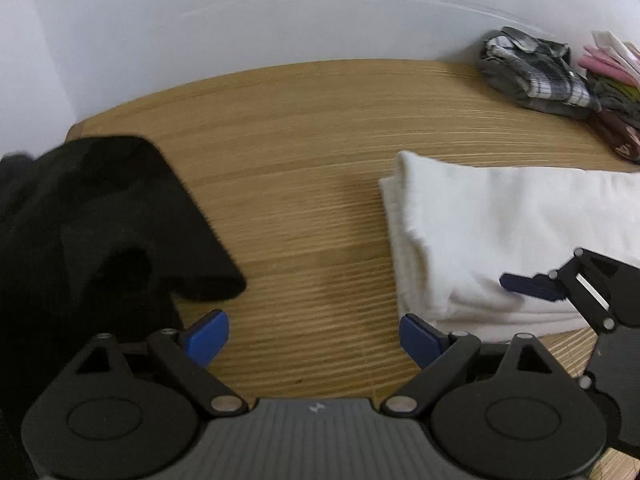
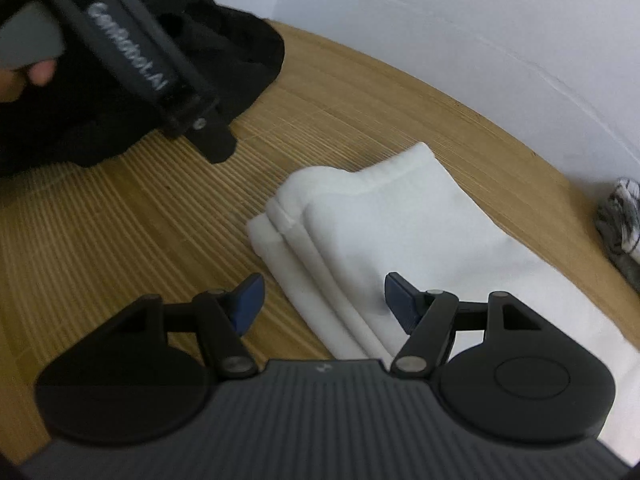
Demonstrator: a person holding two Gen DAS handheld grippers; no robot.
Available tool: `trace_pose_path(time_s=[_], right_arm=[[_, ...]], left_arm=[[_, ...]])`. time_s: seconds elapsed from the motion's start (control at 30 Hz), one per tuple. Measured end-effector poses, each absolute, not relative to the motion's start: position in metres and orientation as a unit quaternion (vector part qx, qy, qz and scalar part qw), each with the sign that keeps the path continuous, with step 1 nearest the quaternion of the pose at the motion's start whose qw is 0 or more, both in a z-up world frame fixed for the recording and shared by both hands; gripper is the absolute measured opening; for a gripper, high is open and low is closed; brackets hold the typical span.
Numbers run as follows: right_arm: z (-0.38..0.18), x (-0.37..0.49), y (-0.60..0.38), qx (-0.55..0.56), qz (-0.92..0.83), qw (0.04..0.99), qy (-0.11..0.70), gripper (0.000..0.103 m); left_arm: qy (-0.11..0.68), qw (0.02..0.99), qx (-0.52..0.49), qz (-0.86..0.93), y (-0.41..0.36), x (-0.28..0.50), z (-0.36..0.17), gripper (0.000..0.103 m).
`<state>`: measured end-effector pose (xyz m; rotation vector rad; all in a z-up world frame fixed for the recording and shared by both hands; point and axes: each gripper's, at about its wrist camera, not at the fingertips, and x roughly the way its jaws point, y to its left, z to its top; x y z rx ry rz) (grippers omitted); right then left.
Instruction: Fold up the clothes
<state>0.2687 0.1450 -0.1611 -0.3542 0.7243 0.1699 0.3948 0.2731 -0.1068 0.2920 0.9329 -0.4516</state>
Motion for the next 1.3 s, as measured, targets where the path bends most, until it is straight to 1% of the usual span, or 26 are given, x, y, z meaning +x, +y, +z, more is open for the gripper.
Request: trace_pose_path(time_s=[0.07, 0.13, 0.2, 0.27, 0.37, 0.47, 0.6, 0.73, 0.87, 0.97, 1.07, 1.23, 1.3], right_arm=[[-0.164, 0.277, 0.150, -0.179, 0.082, 0.914, 0.355, 0.067], [-0.164, 0.284, 0.150, -0.165, 0.078, 0.915, 0.360, 0.052], [-0.158, 0.290, 0.146, -0.144, 0.056, 0.917, 0.369, 0.022], [-0.144, 0.287, 0.133, -0.093, 0.044, 0.927, 0.360, 0.020], [-0.123, 0.284, 0.114, -0.017, 0.026, 0.938, 0.344, 0.019], [-0.103, 0.280, 0.094, 0.057, 0.013, 0.942, 0.330, 0.019], [-0.087, 0.269, 0.076, 0.118, 0.008, 0.942, 0.314, 0.019], [-0.075, 0.249, 0.062, 0.157, -0.007, 0.946, 0.284, 0.019], [-0.066, 0.224, 0.046, 0.197, -0.036, 0.949, 0.245, 0.019], [-0.066, 0.208, 0.029, 0.239, -0.063, 0.943, 0.224, 0.019], [-0.071, 0.188, 0.008, 0.270, -0.101, 0.934, 0.214, 0.019], [-0.112, 0.170, -0.017, 0.306, -0.157, 0.907, 0.244, 0.019], [-0.131, 0.165, -0.027, 0.319, -0.175, 0.893, 0.267, 0.022]], left_arm=[[0.449, 0.857, 0.130, -0.216, 0.283, 0.391, -0.111, 0.094], [0.451, 0.856, 0.132, -0.213, 0.287, 0.390, -0.115, 0.094], [0.450, 0.858, 0.138, -0.207, 0.291, 0.388, -0.119, 0.094], [0.450, 0.858, 0.138, -0.205, 0.294, 0.388, -0.123, 0.094], [0.459, 0.852, 0.133, -0.213, 0.292, 0.390, -0.133, 0.094], [0.460, 0.847, 0.132, -0.232, 0.271, 0.392, -0.146, 0.092], [0.437, 0.853, 0.118, -0.258, 0.231, 0.408, -0.155, 0.090], [0.404, 0.872, 0.108, -0.255, 0.200, 0.438, -0.146, 0.086], [0.360, 0.890, 0.106, -0.259, 0.181, 0.450, -0.115, 0.086], [0.328, 0.891, 0.121, -0.289, 0.158, 0.446, -0.094, 0.086], [0.306, 0.886, 0.151, -0.315, 0.122, 0.437, -0.088, 0.087], [0.301, 0.864, 0.194, -0.353, 0.060, 0.421, -0.096, 0.087], [0.309, 0.851, 0.219, -0.365, 0.037, 0.416, -0.108, 0.087]])
